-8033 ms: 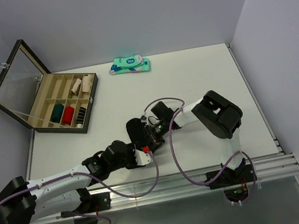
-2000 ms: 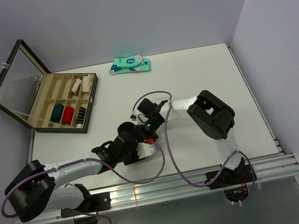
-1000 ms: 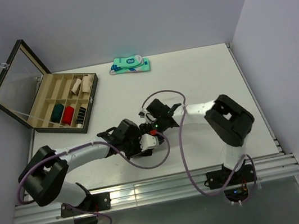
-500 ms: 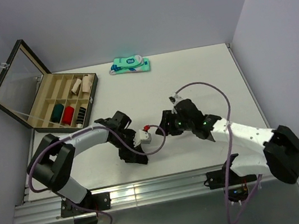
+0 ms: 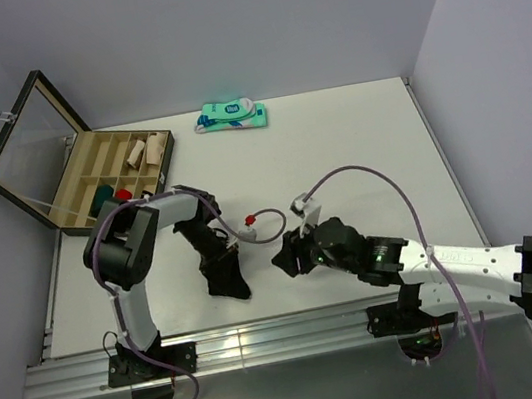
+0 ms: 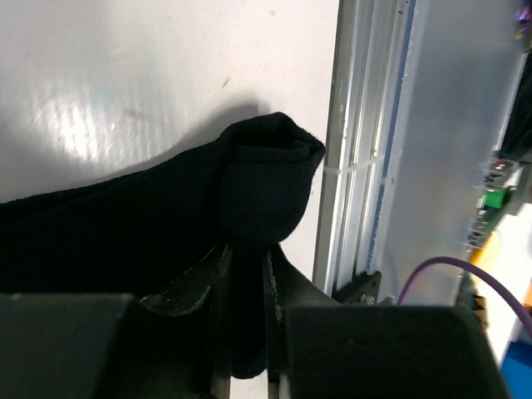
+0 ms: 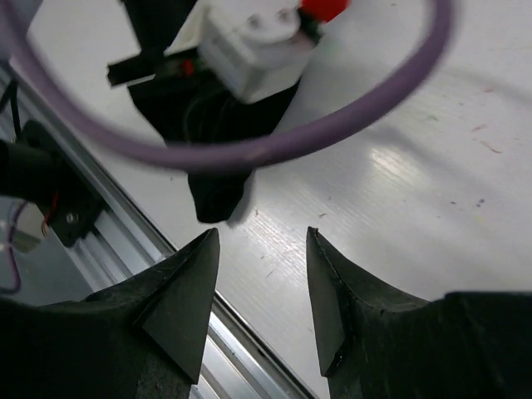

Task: Roll the socks
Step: Roll the sock at the center of the board.

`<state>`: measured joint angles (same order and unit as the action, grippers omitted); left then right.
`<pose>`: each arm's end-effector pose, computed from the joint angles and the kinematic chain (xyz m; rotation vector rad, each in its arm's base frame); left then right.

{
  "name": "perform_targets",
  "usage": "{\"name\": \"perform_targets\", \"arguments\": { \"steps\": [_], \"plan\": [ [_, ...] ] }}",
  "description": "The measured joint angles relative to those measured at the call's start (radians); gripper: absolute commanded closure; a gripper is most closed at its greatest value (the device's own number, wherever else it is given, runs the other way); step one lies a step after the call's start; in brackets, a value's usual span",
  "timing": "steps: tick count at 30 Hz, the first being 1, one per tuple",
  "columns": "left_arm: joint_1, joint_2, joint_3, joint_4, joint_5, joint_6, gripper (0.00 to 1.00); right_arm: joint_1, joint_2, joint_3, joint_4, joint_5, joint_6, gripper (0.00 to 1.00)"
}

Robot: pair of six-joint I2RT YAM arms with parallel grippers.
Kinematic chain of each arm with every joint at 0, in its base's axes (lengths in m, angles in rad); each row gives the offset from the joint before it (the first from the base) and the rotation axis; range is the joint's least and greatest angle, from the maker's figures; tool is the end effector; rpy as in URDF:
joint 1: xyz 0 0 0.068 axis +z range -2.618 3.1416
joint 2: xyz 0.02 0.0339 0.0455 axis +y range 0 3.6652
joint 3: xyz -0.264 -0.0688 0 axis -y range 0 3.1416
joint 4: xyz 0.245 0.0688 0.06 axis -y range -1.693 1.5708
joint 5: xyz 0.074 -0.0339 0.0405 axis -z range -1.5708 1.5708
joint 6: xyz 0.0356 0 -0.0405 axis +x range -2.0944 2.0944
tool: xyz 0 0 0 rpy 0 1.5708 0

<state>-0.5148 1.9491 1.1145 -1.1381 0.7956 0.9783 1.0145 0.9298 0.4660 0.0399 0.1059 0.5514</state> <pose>0.2380 -0.1638 0.1265 -1.6535 -2.1254 1.2228 0.1129 0.1745 0.2242 -0.4133 2.0674 0.8807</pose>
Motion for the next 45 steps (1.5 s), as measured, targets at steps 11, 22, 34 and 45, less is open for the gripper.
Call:
{"name": "perform_targets", "arguments": {
  "steps": [11, 22, 34, 45],
  "plan": [
    [0.037, 0.061, 0.043, -0.089, 0.004, 0.031, 1.0, 0.288, 0.386, 0.21, 0.032, 0.121, -0.226, 0.46],
    [0.04, 0.062, 0.042, -0.097, 0.003, 0.031, 1.0, 0.305, 0.715, 0.388, 0.062, 0.122, -0.355, 0.43],
    [0.04, 0.062, 0.042, -0.094, 0.004, 0.028, 1.0, 0.315, 0.843, 0.488, 0.061, 0.12, -0.396, 0.61],
    [0.047, 0.062, 0.047, -0.072, -0.018, 0.008, 0.85, 0.322, 0.875, 0.507, 0.047, 0.132, -0.4, 0.87]
  ]
}}
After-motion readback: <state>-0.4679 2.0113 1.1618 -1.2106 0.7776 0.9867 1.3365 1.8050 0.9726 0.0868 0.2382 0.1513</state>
